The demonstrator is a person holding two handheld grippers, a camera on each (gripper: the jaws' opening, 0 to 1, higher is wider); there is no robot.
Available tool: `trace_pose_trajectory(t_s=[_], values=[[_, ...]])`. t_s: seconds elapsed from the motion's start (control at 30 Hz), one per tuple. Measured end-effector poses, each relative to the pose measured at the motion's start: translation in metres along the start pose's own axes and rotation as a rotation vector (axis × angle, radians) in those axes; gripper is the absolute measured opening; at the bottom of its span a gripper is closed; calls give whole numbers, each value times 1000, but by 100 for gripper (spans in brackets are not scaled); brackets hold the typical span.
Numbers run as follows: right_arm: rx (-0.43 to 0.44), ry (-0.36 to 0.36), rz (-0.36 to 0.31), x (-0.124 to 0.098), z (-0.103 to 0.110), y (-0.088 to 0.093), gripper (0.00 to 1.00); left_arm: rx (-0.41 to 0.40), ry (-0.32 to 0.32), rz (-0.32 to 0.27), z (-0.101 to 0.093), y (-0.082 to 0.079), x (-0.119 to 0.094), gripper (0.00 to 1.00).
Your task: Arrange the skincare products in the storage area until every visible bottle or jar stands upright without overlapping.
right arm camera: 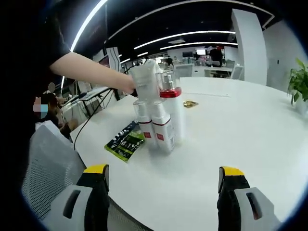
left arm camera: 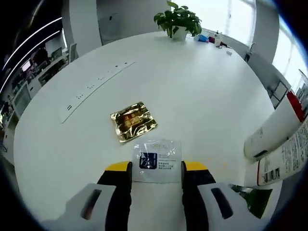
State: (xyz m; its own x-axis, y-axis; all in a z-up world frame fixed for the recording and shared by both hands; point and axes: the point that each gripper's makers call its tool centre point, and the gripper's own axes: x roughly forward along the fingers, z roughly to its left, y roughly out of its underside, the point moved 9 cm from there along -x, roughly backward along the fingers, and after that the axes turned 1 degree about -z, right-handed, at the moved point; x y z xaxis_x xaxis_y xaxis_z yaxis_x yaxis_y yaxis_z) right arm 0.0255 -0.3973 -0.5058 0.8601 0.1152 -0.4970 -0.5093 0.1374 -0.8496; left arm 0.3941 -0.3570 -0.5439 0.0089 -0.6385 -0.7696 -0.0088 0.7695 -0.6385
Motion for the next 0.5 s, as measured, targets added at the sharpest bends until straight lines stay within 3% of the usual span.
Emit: trace_pose_trajectory(t_s=[0.5], values=[[-6, 11, 1, 0, 0, -1, 99, 2, -3, -11, 0, 0, -4, 33]])
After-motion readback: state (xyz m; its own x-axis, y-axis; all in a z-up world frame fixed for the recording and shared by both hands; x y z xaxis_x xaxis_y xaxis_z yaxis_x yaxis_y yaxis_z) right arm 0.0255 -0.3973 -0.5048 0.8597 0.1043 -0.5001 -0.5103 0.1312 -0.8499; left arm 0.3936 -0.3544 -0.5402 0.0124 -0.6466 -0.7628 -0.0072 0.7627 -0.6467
